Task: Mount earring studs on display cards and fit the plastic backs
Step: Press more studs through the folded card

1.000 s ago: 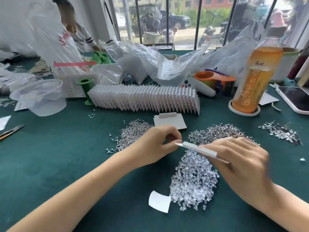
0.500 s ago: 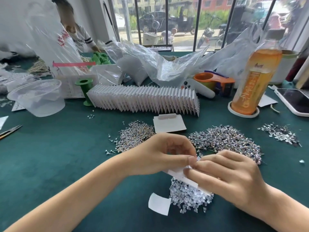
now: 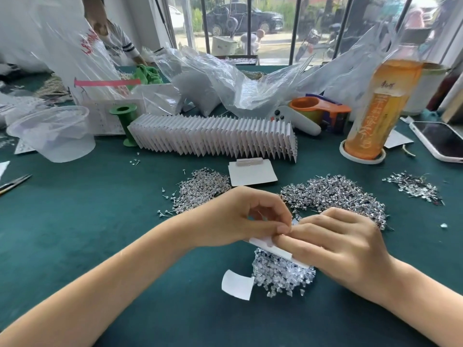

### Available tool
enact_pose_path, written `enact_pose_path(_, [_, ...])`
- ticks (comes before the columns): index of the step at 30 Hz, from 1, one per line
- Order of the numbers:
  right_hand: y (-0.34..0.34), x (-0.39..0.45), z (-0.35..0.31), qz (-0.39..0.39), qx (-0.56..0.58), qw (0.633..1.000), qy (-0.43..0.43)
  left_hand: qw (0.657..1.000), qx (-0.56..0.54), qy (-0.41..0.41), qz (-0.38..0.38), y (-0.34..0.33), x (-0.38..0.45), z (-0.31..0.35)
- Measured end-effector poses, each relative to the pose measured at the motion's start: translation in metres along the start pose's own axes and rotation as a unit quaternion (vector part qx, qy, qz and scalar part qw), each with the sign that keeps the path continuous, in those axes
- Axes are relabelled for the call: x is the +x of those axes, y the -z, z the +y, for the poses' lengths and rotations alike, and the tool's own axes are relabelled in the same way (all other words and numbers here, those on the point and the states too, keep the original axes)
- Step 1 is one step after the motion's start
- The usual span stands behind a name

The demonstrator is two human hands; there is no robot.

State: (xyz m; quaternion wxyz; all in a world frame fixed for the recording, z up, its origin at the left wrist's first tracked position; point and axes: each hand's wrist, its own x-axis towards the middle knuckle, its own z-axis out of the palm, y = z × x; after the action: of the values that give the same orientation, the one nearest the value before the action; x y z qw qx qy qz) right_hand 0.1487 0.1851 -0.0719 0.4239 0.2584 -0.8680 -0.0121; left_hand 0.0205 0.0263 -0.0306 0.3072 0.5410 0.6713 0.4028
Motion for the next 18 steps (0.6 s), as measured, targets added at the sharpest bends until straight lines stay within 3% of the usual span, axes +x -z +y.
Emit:
enact_pose_path(9, [-0.0034,0.003,-0.0014,-0.016,-0.007,1.0,-0.001,0.998,-0.033,0.035,-0.037,0.0069,-0.0003,-0.0006])
enact_pose_path(18, [-0.0003,0.0039,-0.0008,-0.001,-0.029,0.999,0.022,0.999,-0.027,0.017,-0.016,0.0083,0.0011,-0.0021])
